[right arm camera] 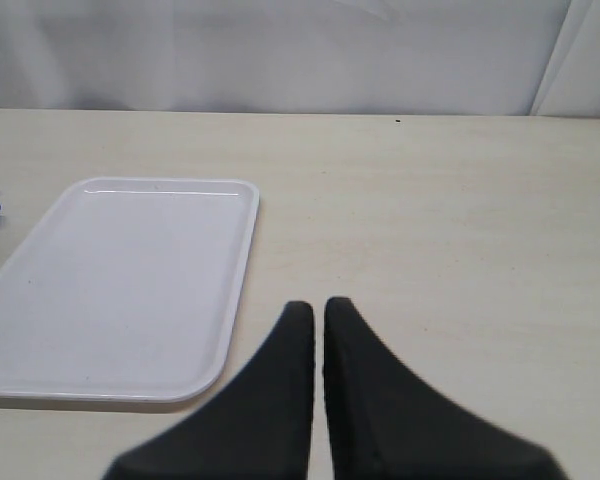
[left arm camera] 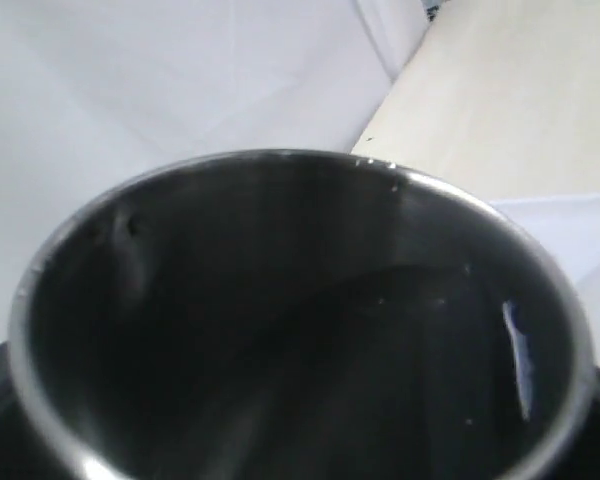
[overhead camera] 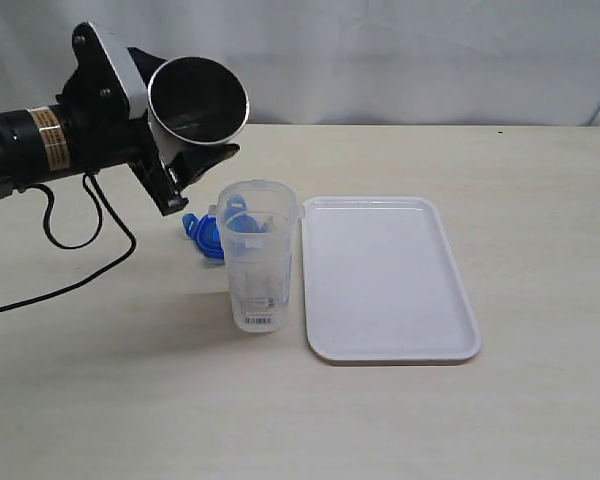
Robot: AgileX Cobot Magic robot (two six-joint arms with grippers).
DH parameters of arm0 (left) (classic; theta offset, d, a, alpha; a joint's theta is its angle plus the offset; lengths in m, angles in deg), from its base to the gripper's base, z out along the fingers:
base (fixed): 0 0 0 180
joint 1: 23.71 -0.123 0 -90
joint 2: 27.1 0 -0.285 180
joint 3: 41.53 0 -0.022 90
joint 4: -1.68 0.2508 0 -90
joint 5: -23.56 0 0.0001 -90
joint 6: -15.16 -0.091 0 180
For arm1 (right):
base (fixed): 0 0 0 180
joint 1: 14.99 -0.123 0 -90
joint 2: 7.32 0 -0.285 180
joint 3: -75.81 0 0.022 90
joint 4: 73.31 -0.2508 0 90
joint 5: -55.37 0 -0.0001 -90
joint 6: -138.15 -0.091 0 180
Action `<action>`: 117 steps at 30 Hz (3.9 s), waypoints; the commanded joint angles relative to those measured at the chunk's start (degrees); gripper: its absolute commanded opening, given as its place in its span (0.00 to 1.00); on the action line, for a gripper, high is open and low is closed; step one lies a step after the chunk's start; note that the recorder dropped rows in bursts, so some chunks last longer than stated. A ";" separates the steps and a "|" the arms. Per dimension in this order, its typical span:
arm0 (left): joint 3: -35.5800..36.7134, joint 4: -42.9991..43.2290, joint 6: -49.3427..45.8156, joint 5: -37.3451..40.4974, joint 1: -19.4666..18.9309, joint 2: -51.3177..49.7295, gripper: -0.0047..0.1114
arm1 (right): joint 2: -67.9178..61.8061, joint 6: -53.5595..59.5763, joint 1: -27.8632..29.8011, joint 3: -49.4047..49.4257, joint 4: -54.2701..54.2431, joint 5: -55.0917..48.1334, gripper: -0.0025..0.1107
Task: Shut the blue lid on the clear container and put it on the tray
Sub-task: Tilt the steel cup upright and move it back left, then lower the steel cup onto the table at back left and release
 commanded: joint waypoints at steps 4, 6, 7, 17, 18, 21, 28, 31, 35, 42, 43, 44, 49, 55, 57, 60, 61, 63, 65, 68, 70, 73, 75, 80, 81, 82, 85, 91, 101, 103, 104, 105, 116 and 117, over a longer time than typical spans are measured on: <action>-0.92 -15.32 5.40 0.77 -0.05 -0.42 0.04 | 0.23 -0.02 0.19 0.17 -0.01 0.30 0.06; -0.92 -18.86 7.57 0.68 -0.05 -1.39 0.04 | 0.23 -0.02 0.19 0.17 -0.01 0.30 0.06; -0.92 -20.68 7.70 0.68 -0.05 -1.68 0.04 | 0.23 -0.02 0.19 0.17 -0.01 0.30 0.06; -13.12 -21.36 23.77 1.03 -4.80 -10.37 0.04 | 0.23 -0.02 0.19 0.17 -0.01 0.30 0.06; -14.87 -21.36 23.29 1.25 -4.80 -12.07 0.04 | 0.23 -0.02 0.19 0.17 -0.01 0.30 0.06; -20.51 -21.63 21.96 3.93 -4.80 -16.24 0.04 | 0.23 -0.02 0.19 0.17 -0.01 0.30 0.06; -30.15 -21.50 20.97 7.65 -4.93 -23.85 0.04 | 0.23 -0.02 0.19 0.17 -0.01 0.30 0.06; -33.04 -21.50 20.22 8.72 -6.19 -26.18 0.04 | 0.23 -0.02 0.19 0.17 -0.01 0.30 0.06; -33.58 -21.61 20.25 10.08 -9.65 -27.29 0.04 | 0.23 -0.02 0.19 0.17 -0.01 0.30 0.06; -33.56 -24.57 20.89 4.56 -13.66 -32.55 0.04 | 0.23 -0.02 0.19 0.17 -0.01 0.30 0.06; -33.84 -24.57 20.50 4.59 -13.66 -33.58 0.04 | 0.23 -0.02 0.19 0.17 -0.01 0.30 0.06; -34.07 -24.57 20.50 4.59 -13.66 -34.07 0.04 | 0.23 -0.02 0.19 0.17 -0.01 0.30 0.06; -34.61 -24.55 16.78 4.12 -13.66 -35.20 0.04 | 0.23 -0.02 0.19 0.17 -0.01 0.30 0.06; -34.61 -24.55 16.78 4.38 -13.66 -35.20 0.04 | 0.23 -0.02 0.19 0.17 -0.01 0.30 0.06; -34.61 -24.44 16.78 4.52 -13.66 -35.20 0.04 | 0.23 -0.02 0.19 0.17 -0.01 0.30 0.06; -34.61 -24.33 16.78 5.12 -13.66 -35.20 0.04 | 0.23 -0.02 0.19 0.17 -0.01 0.30 0.06; -34.61 -24.33 16.78 6.05 -13.66 -35.20 0.04 | 0.23 -0.02 0.19 0.17 -0.01 0.30 0.06; -34.61 -24.33 16.88 7.56 -13.66 -35.20 0.08 | 0.23 -0.02 0.19 0.17 -0.01 0.30 0.06; -34.61 -24.33 17.72 8.87 -13.66 -35.20 0.16 | 0.23 -0.02 0.19 0.17 -0.01 0.30 0.06; -34.61 -24.33 18.11 9.11 -13.66 -35.20 0.33 | 0.23 -0.02 0.19 0.17 -0.01 0.30 0.06; -34.61 -24.21 18.11 9.23 -13.66 -35.20 0.46 | 0.23 -0.02 0.19 0.17 -0.01 0.30 0.06; -34.61 -24.21 18.11 9.23 -13.66 -35.20 0.65 | 0.23 -0.02 0.19 0.17 -0.01 0.30 0.06; -34.61 -24.31 18.11 9.23 -13.66 -35.20 0.70 | 0.23 -0.02 0.19 0.17 -0.01 0.30 0.06; -34.61 -24.19 18.56 11.39 -13.66 -35.20 0.71 | 0.23 -0.02 0.19 0.17 -0.01 0.30 0.06; -34.61 -24.19 18.56 11.65 -13.66 -35.20 0.71 | 0.23 -0.02 0.19 0.17 -0.01 0.30 0.06; -34.61 -24.19 18.56 12.17 -13.66 -35.20 0.71 | 0.23 -0.02 0.19 0.17 -0.01 0.30 0.06; -34.61 -24.19 18.75 13.50 -13.66 -35.20 0.72 | 0.23 -0.02 0.19 0.17 -0.01 0.30 0.06; -34.61 -24.33 19.01 14.66 -13.66 -35.20 0.90 | 0.23 -0.02 0.19 0.17 -0.01 0.30 0.06; -34.51 -22.16 19.67 16.47 -13.55 -35.20 0.92 | 0.23 -0.02 0.19 0.17 -0.01 0.30 0.06; -34.41 -20.17 19.67 16.62 -13.55 -35.20 0.92 | 0.23 -0.02 0.19 0.17 -0.01 0.30 0.06; -34.16 -19.72 19.83 16.75 -13.55 -35.20 0.92 | 0.23 -0.02 0.19 0.17 -0.01 0.30 0.06; -33.84 -19.98 19.83 16.14 -13.55 -35.20 0.92 | 0.23 -0.02 0.19 0.17 -0.01 0.30 0.06; -29.31 -19.98 19.83 14.68 -13.66 -34.35 0.92 | 0.23 -0.02 0.19 0.17 -0.01 0.30 0.06; -28.88 -19.98 19.71 14.68 -13.66 -34.08 0.92 | 0.23 -0.02 0.19 0.17 -0.01 0.30 0.06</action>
